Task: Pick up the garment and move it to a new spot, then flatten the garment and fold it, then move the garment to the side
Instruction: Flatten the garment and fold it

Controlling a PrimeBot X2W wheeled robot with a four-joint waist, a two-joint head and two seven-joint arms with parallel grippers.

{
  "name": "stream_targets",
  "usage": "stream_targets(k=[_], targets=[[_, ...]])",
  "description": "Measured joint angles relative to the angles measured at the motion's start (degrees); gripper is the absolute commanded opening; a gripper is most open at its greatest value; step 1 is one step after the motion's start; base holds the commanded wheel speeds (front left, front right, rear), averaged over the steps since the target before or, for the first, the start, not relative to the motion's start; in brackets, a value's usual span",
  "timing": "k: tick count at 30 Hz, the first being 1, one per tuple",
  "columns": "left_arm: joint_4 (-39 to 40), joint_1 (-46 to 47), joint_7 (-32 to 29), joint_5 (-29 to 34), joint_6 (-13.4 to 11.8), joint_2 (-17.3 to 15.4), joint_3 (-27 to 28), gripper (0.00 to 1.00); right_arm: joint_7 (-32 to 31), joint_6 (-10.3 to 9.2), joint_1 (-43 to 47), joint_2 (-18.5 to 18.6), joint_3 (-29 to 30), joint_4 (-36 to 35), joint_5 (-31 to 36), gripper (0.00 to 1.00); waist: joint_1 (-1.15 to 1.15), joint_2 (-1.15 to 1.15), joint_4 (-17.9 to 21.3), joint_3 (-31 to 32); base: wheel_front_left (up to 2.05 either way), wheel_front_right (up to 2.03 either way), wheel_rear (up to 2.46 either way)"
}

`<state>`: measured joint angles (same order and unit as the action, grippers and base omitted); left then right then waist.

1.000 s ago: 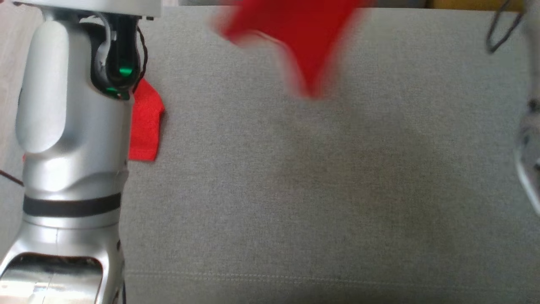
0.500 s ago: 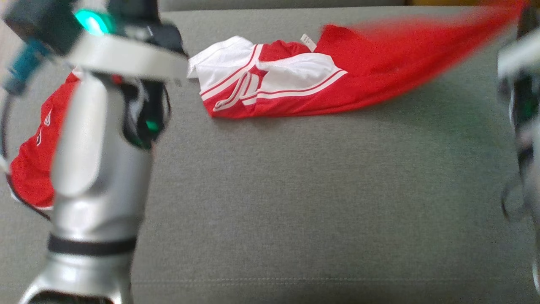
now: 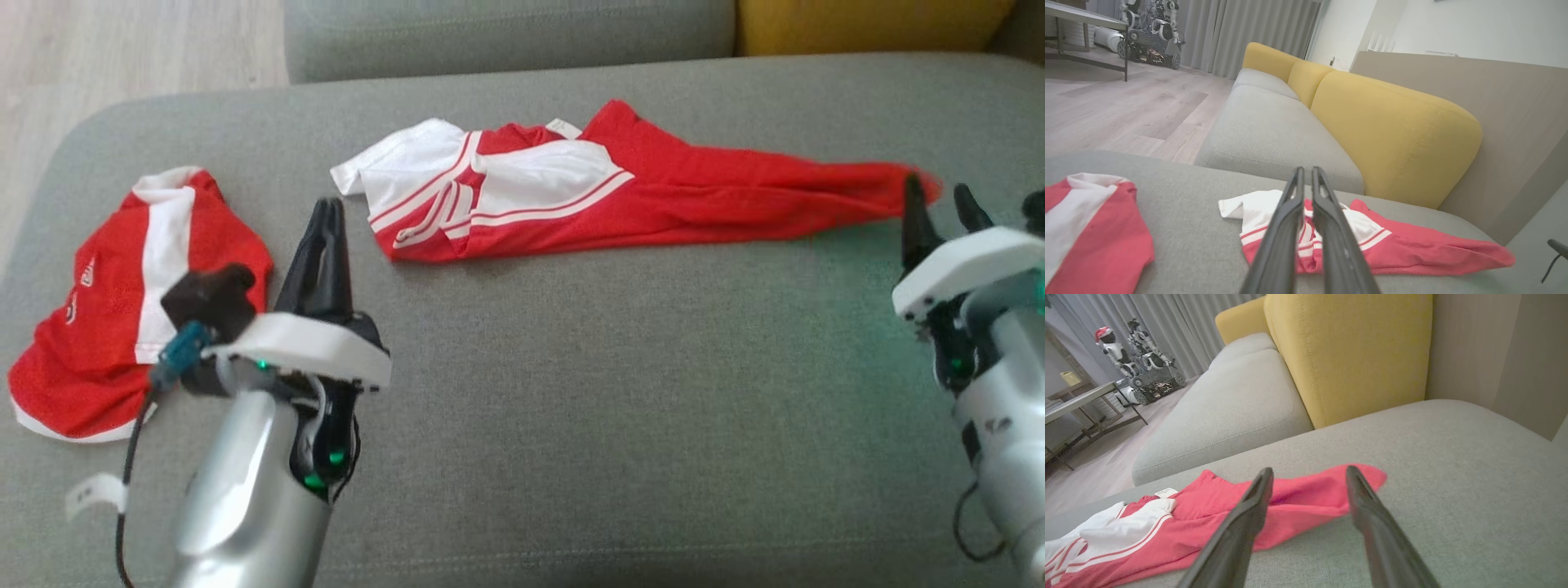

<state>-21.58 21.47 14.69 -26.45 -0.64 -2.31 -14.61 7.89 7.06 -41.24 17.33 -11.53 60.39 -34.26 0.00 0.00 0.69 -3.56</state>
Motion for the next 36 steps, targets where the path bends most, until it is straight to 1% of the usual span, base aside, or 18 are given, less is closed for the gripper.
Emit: stream_targets(k=[1, 2, 5, 8, 12, 14, 16, 20, 23, 28, 32, 36], targets=[[-0.01, -0.62, 0.0, 0.0, -0.4, 0.01, -0.04, 0.96, 0.46, 0.0, 0.74, 0.16, -0.57, -0.71, 0.35, 1.0, 0.0, 0.0, -0.06, 0.35, 0.0, 0.0, 0.0], [0.01, -1.1, 0.0, 0.0, -0.38, -0.01, -0.08, 1.0, 0.9, 0.0, 1.37, 0.41, -1.13, -1.56, 0.67, 1.0, 0.0, 0.0, -0.16, 0.76, 0.0, 0.0, 0.0], [0.16, -2.45, 0.0, 0.0, -0.37, 0.0, -0.52, 1.0, 1.87, 0.0, 2.81, 1.18, -1.87, -4.64, 0.71, 1.0, 0.0, 0.0, -0.5, 2.18, 0.0, 0.0, 0.0], [1.1, -5.14, 0.0, 0.11, -0.34, 0.01, -1.31, 1.0, 2.92, 0.0, 5.12, 1.62, -2.44, -9.44, 0.71, 1.0, 0.0, 0.0, -0.85, 3.78, 0.0, 0.0, 0.0], [2.87, -10.33, 0.0, 0.68, -0.35, -0.02, -1.76, 1.0, 4.39, 0.0, 12.07, 1.7, -1.89, -16.96, 0.96, 1.0, 0.0, 0.0, -1.45, 5.05, 0.0, 0.0, 0.0], [3.78, -13.15, 0.0, 0.49, -0.45, -0.05, -2.29, 1.0, 4.97, 0.0, 16.88, 1.67, -0.62, -20.72, 2.86, 1.0, 0.0, 0.0, -1.7, 5.29, 0.0, 0.0, 0.0], [4.66, -15.62, 0.0, -0.03, -1.03, -0.07, -2.74, 1.0, 5.33, 0.0, 21.65, 1.01, 2.29, -24.32, 4.64, 1.0, 0.0, 0.0, -1.75, 5.37, 0.0, 0.0, 0.0], [6.08, -18.06, 0.0, -0.57, -2.22, -0.13, -2.87, 1.0, 5.8, 0.0, 29.09, -2.52, 7.92, -31.22, 8.4, 1.0, 0.0, 0.0, -1.21, 5.04, 0.0, 0.0, 0.0], [6.48, -17.8, 0.0, 0.12, -2.46, -0.14, -2.88, 1.0, 4.33, 0.0, 31.8, -5.34, 10.65, -35.9, 11.02, 1.0, 0.0, 0.0, -0.38, 4.58, 0.0, 0.0, 0.0], [4.44, -15.47, -0.4, 0.81, -2.45, -0.24, -2.69, 1.0, 0.3, 0.0, 32.45, -7.93, 12.63, -43.83, 15.0, 1.0, 0.0, 0.0, 1.76, 2.91, 0.0, 0.0, 0.0], [2.04, -9.11, -5.89, 1.77, -2.27, -2.38, -3.03, 1.0, -2.08, 0.0, 32.39, -9.99, 12.33, -48.48, 17.49, 1.0, 0.0, 0.0, 3.95, 0.32, 0.0, 0.0, 0.0], [0.13, 0.35, -15.44, 1.74, -0.07, -6.12, -3.1, 1.0, -3.45, 0.0, 31.7, -11.24, 10.25, -51.55, 18.69, 1.0, 0.0, 0.0, 6.82, -3.01, 0.0, 0.0, 0.0]])
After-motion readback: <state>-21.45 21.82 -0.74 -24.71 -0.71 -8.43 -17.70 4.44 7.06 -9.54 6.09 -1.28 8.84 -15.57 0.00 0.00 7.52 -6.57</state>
